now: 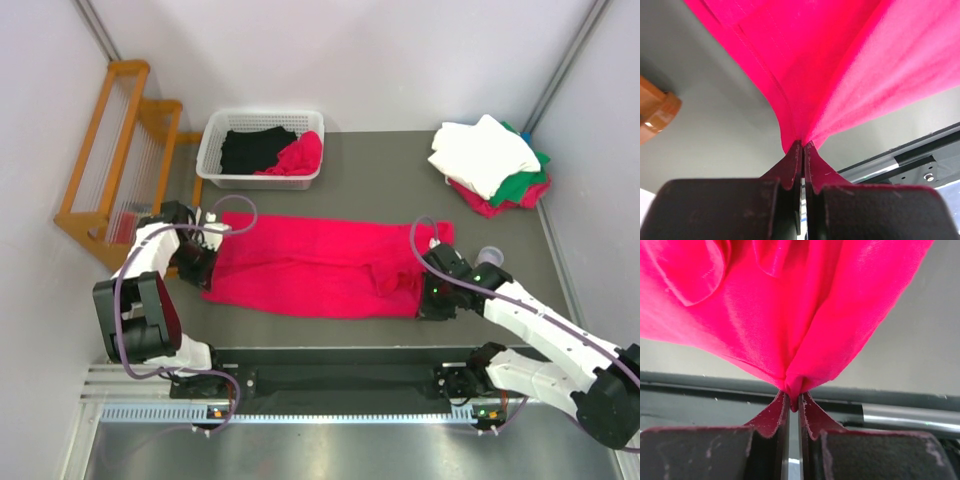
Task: Fold and stack the t-shirts
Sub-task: Fold the tshirt
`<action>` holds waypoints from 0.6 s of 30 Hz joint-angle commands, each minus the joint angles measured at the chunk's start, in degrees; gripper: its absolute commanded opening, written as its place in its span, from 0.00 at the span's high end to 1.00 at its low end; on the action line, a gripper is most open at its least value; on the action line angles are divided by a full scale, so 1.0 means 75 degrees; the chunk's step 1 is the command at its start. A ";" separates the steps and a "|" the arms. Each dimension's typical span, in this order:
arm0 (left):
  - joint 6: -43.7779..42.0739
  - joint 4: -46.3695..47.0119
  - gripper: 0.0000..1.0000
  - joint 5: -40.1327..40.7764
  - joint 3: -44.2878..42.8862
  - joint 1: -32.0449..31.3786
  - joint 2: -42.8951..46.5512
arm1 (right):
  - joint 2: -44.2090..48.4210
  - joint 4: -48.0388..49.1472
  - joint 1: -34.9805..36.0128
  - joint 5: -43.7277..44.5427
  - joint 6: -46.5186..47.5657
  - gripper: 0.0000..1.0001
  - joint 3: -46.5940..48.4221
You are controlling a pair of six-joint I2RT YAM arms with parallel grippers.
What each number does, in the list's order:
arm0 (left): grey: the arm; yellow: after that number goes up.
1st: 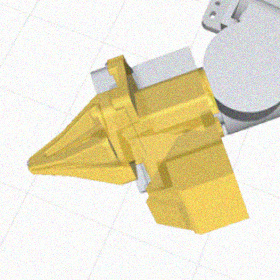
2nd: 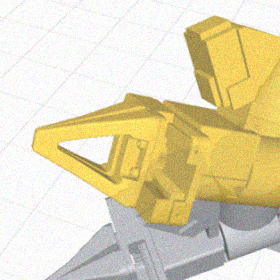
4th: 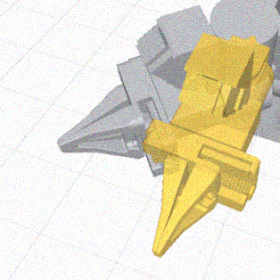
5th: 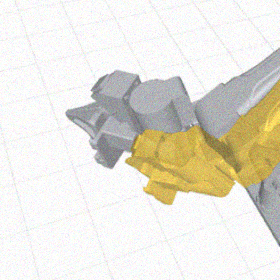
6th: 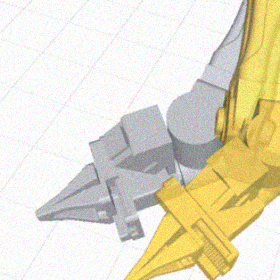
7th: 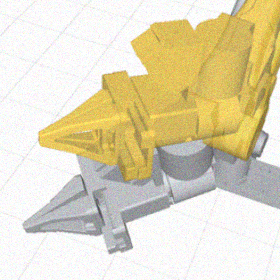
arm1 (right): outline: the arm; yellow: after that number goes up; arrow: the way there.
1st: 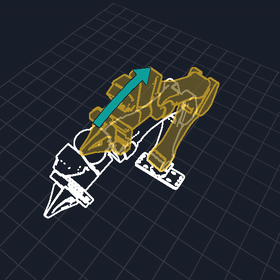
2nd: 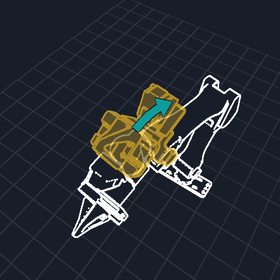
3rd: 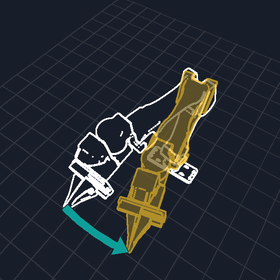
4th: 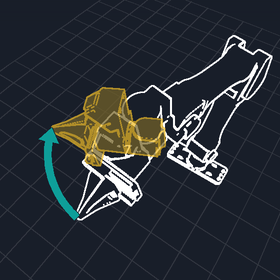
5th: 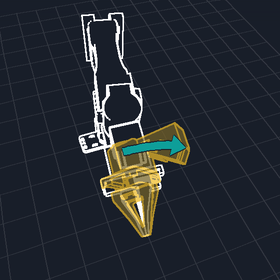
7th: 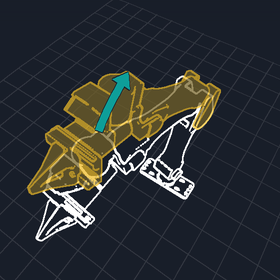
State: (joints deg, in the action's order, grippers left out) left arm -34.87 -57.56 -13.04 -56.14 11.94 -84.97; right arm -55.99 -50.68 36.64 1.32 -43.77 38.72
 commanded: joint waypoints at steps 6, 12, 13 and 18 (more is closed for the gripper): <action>-0.0132 -0.0306 1.00 -0.0195 -0.0671 -0.0022 0.0197 | 0.0154 -0.0896 0.0083 0.0116 0.0011 0.94 0.0918; 0.0044 0.0091 1.00 -0.0265 -0.1022 -0.0011 -0.0481 | -0.0619 -0.0172 -0.0548 0.0199 0.0433 0.93 0.1891; 0.0149 0.0151 1.00 -0.0266 -0.1104 -0.0022 -0.0588 | -0.0714 -0.0007 -0.0701 0.0106 0.0480 0.93 0.1950; 0.0664 0.0689 1.00 -0.0418 -0.2076 -0.0011 -0.1558 | -0.1614 0.0861 -0.1639 -0.0329 0.0714 0.94 0.2278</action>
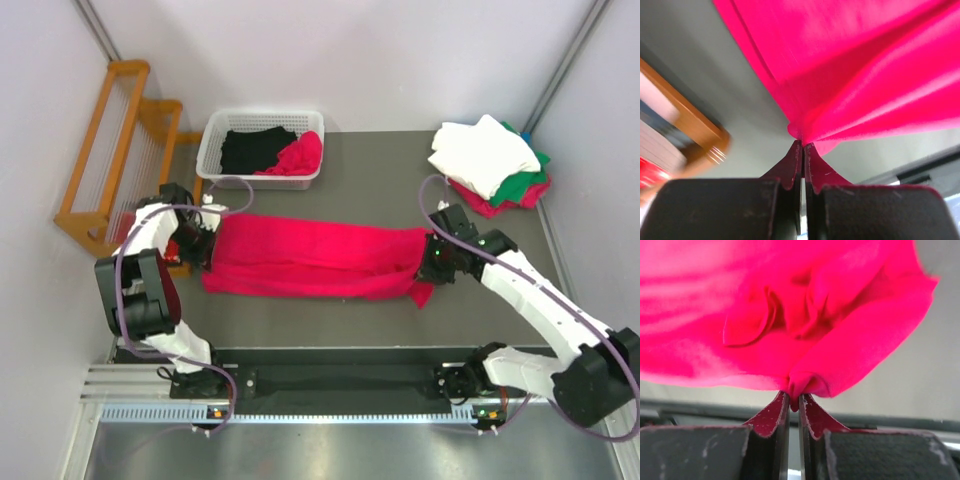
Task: Fold and stack the t-shirts
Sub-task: Fold the tshirt
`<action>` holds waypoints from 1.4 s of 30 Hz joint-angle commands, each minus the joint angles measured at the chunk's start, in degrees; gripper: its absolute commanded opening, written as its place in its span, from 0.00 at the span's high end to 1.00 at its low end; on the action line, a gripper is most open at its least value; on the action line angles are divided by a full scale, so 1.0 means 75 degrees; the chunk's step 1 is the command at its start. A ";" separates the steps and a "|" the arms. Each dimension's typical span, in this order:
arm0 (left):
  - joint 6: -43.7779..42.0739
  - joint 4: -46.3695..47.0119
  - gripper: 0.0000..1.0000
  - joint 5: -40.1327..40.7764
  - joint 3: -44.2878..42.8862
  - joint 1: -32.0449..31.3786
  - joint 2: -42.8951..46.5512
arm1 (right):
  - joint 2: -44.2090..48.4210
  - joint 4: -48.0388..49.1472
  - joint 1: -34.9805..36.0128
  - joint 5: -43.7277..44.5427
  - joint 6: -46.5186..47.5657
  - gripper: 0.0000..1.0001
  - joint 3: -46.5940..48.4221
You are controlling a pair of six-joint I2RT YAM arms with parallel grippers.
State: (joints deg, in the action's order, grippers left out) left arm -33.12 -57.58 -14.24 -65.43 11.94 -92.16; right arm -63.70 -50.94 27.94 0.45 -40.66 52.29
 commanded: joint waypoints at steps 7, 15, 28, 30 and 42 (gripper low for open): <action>0.1357 0.1244 1.00 -0.0211 -0.2384 -0.0034 -0.2148 | -0.1888 0.2115 -0.1241 -0.0107 0.0430 0.95 0.0598; 0.1698 0.1655 0.88 0.0199 -0.2878 -0.0420 -0.2653 | -0.3271 0.2760 -0.1816 -0.0107 0.0441 0.91 0.0961; 0.1217 0.1573 0.01 0.0071 -0.1155 -0.0842 -0.0545 | -0.4127 0.2632 -0.1828 0.0279 0.0804 0.32 0.2026; 0.1206 0.1210 0.01 -0.0139 -0.1167 -0.0971 -0.0124 | -0.4198 0.2457 -0.1839 0.0549 0.0968 0.28 0.2272; 0.1077 0.0916 0.01 0.0000 -0.0031 -0.2694 0.0968 | -0.3461 0.2151 -0.1722 0.0351 0.1098 0.00 0.1959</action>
State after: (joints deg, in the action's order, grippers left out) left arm -24.12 -49.50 -14.76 -68.55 -9.08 -84.05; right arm -95.57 -33.74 14.85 4.60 -33.10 70.91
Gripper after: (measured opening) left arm 0.991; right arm 0.978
